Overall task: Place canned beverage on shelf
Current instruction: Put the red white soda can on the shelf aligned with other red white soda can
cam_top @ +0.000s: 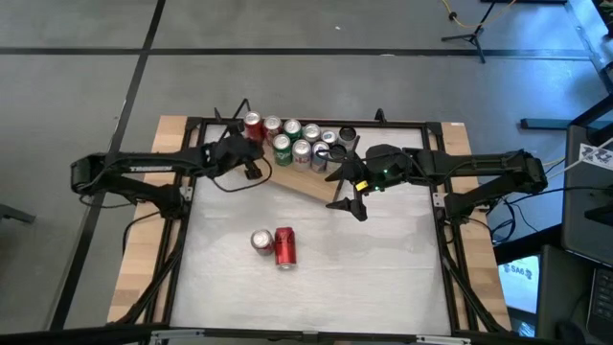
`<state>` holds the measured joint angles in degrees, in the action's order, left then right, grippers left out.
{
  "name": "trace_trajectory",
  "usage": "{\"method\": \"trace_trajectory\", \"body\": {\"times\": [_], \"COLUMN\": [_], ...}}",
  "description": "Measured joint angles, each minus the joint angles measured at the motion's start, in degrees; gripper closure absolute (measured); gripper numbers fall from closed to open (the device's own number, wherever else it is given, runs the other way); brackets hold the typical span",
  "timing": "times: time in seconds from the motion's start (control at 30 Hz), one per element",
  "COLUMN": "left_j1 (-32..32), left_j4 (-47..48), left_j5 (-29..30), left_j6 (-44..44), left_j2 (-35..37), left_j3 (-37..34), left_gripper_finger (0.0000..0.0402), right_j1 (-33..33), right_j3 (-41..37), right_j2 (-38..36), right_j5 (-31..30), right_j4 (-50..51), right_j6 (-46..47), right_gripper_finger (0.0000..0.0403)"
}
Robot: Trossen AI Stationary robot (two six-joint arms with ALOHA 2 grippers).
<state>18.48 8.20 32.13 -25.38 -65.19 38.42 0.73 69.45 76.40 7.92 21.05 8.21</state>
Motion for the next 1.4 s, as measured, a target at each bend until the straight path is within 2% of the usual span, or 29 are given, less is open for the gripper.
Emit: {"method": "trace_trajectory", "body": {"times": [0.3,0.37,0.53,0.63,0.93,1.03,1.17,1.4], "left_j1": [-11.4,-12.8,-14.5,-15.8,-18.6,-19.1,-20.2,-23.5], "left_j4": [-0.7,-1.4,-2.1,-2.0,-1.9,-1.8,-1.4,4.2], "left_j5": [-1.3,-4.9,-18.7,-22.3,-22.2,-22.3,-22.3,-22.4], "left_j6": [20.6,23.8,26.9,27.0,28.6,30.1,31.7,33.0], "left_j2": [7.9,9.0,10.0,9.9,9.2,9.6,11.7,18.3], "left_j3": [4.1,4.1,4.1,4.1,4.1,4.1,4.1,4.1], "left_gripper_finger": [0.0401,0.0401,0.0397,0.0377,0.0277,0.0254,0.0244,0.0245], "right_j1": [0.0,0.0,0.0,0.0,0.0,0.0,0.1,0.1], "right_j3": [0.0,0.0,0.0,0.0,0.0,0.0,0.0,0.0], "right_j2": [0.0,0.0,0.0,0.0,0.1,1.1,3.9,8.9], "right_j5": [0.0,0.0,0.0,0.0,0.5,4.1,7.9,8.2], "right_j4": [-0.4,-0.5,-0.5,-0.5,-3.3,-7.1,-12.9,-18.3], "right_j6": [0.0,0.0,0.0,0.0,0.0,0.0,0.0,-1.6], "right_gripper_finger": [0.0031,0.0031,0.0031,0.0031,0.0031,0.0031,0.0031,0.0031]}}
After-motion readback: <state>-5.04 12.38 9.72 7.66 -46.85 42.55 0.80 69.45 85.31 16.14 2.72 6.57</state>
